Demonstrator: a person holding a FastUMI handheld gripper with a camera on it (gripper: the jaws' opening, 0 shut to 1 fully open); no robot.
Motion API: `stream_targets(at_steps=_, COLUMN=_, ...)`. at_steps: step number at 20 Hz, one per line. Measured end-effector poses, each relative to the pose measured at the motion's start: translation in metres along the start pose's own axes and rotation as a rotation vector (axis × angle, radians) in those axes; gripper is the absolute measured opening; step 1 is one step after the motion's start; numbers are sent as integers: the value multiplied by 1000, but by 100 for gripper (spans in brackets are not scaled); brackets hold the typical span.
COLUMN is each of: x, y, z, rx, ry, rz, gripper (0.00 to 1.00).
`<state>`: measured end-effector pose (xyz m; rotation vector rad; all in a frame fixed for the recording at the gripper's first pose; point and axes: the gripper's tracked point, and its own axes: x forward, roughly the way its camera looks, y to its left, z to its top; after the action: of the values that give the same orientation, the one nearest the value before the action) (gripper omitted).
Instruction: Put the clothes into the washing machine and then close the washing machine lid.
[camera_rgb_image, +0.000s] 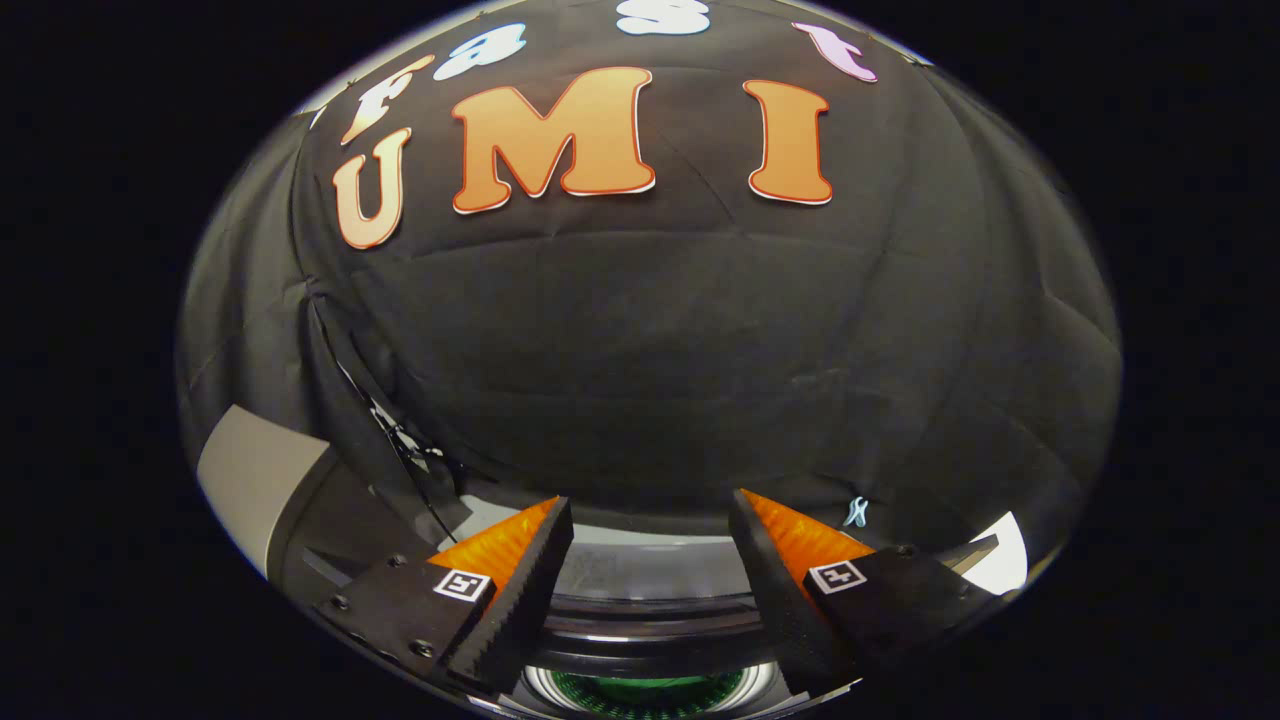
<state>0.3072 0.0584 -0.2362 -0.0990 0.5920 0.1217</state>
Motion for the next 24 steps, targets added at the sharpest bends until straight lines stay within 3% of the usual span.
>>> stream_targets(at_steps=14, x=-50, y=0, z=-81, rx=52, ry=94, rz=-51, gripper=100)
stream_targets(at_steps=24, x=-94, y=20, z=-49, rx=37, ry=-17, rz=-18, gripper=100)
